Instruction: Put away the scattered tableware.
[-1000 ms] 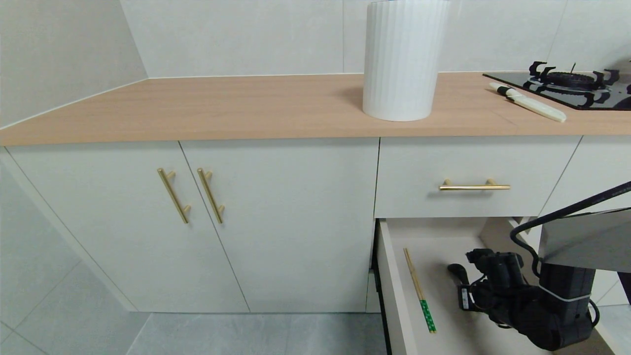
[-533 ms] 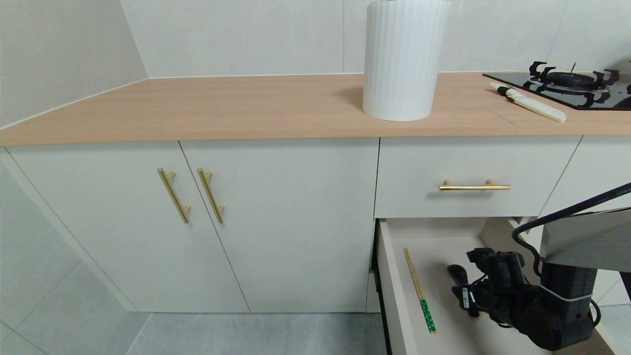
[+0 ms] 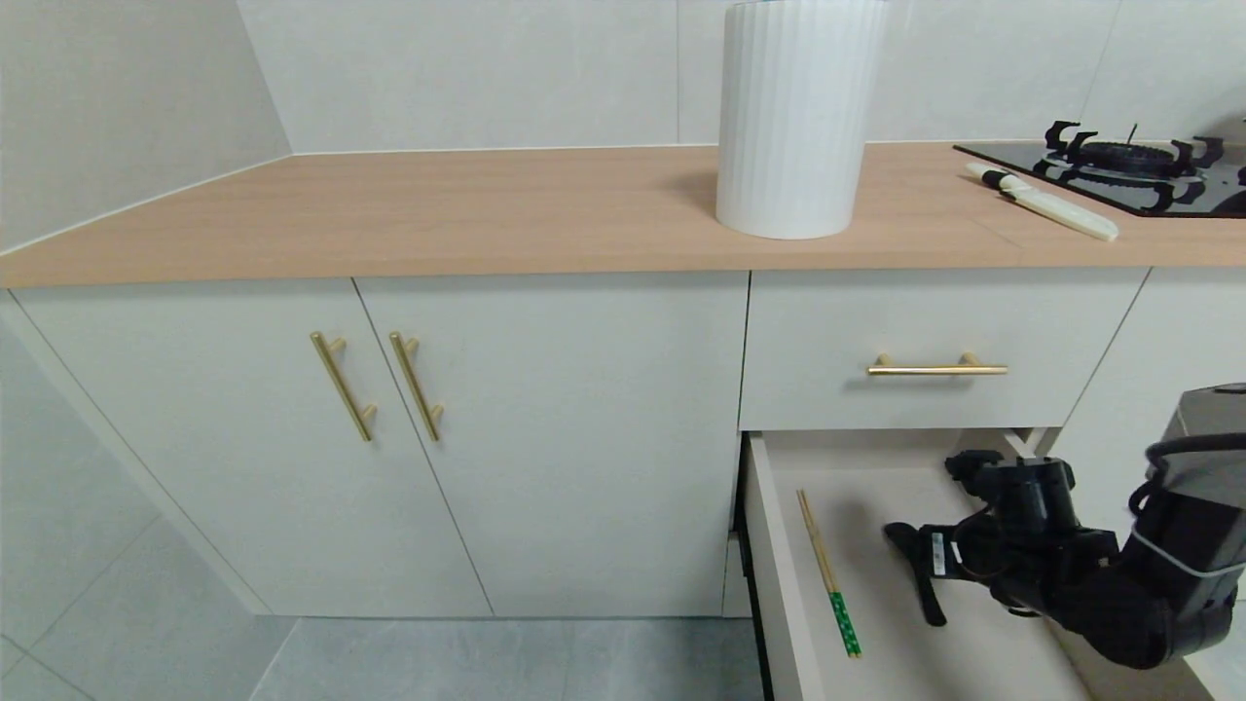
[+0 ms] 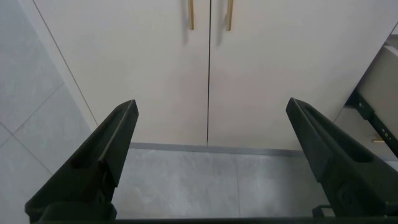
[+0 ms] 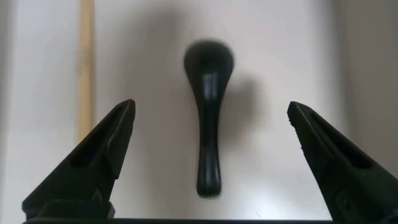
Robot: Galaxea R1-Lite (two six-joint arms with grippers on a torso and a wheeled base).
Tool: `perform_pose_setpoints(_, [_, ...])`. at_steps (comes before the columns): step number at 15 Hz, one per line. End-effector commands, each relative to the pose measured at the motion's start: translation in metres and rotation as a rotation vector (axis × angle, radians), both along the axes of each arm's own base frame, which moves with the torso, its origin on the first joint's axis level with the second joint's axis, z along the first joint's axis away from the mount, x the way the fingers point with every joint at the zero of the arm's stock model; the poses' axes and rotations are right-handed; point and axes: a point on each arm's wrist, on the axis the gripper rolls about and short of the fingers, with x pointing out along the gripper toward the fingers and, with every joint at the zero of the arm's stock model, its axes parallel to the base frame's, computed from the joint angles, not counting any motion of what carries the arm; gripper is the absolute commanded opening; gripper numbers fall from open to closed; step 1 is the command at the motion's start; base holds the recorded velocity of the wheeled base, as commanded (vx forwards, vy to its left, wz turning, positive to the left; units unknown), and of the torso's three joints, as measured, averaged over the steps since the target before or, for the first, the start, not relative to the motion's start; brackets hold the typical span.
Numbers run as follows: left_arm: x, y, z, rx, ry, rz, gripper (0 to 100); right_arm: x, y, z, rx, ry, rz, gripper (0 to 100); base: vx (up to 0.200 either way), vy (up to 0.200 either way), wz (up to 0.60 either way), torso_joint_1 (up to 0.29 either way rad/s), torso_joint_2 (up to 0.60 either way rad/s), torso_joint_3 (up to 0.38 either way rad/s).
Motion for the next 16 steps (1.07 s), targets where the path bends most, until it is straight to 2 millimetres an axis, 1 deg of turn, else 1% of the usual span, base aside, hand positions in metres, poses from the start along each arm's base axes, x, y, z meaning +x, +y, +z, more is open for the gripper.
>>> perform_pose_setpoints(1, [0.0, 0.0, 0.0, 0.0, 0.0, 0.001, 100, -0.019, -0.002, 0.066, 0.027, -0.078, 0.015, 100, 0.0, 0.0, 0.0, 0.0, 0.0, 0.0])
perform_pose_setpoints(2, [0.0, 0.0, 0.0, 0.0, 0.0, 0.001, 100, -0.034, -0.001, 0.094, 0.039, -0.051, 0.045, 100, 0.0, 0.0, 0.0, 0.0, 0.0, 0.0])
perform_pose_setpoints(3, [0.0, 0.0, 0.0, 0.0, 0.0, 0.001, 100, -0.044, 0.0, 0.11, 0.045, -0.03, 0.061, 100, 0.0, 0.0, 0.0, 0.0, 0.0, 0.0])
perform_pose_setpoints(4, [0.0, 0.0, 0.0, 0.0, 0.0, 0.001, 100, -0.051, -0.001, 0.121, 0.045, -0.019, 0.066, 100, 0.0, 0.0, 0.0, 0.0, 0.0, 0.0])
perform_pose_setpoints(5, [0.0, 0.0, 0.0, 0.0, 0.0, 0.001, 100, -0.061, -0.003, 0.137, 0.042, 0.011, 0.067, 100, 0.0, 0.0, 0.0, 0.0, 0.0, 0.0])
perform_pose_setpoints(6, [0.0, 0.0, 0.0, 0.0, 0.0, 0.001, 100, -0.068, -0.002, 0.145, 0.049, 0.04, 0.091, 100, 0.0, 0.0, 0.0, 0.0, 0.0, 0.0])
perform_pose_setpoints(8, [0.0, 0.0, 0.0, 0.0, 0.0, 0.001, 100, -0.079, -0.002, 0.157, 0.08, 0.084, 0.139, 100, 0.0, 0.0, 0.0, 0.0, 0.0, 0.0])
perform_pose_setpoints(10, [0.0, 0.0, 0.0, 0.0, 0.002, 0.002, 100, -0.084, -0.002, 0.161, 0.081, 0.1, 0.146, 100, 0.0, 0.0, 0.0, 0.0, 0.0, 0.0])
perform_pose_setpoints(13, [0.0, 0.0, 0.0, 0.0, 0.0, 0.001, 100, -0.091, -0.003, 0.165, 0.077, 0.103, 0.156, 100, -0.2, 0.0, 0.0, 0.01, 0.0, 0.001])
perform_pose_setpoints(14, [0.0, 0.0, 0.0, 0.0, 0.002, 0.001, 100, -0.098, 0.001, 0.169, 0.078, 0.089, 0.182, 100, -0.2, 0.0, 0.0, -0.002, 0.01, 0.002])
perform_pose_setpoints(16, [0.0, 0.0, 0.0, 0.0, 0.002, 0.001, 100, -0.108, 0.005, 0.172, 0.069, 0.13, 0.21, 100, -0.2, 0.0, 0.0, 0.005, 0.0, -0.002])
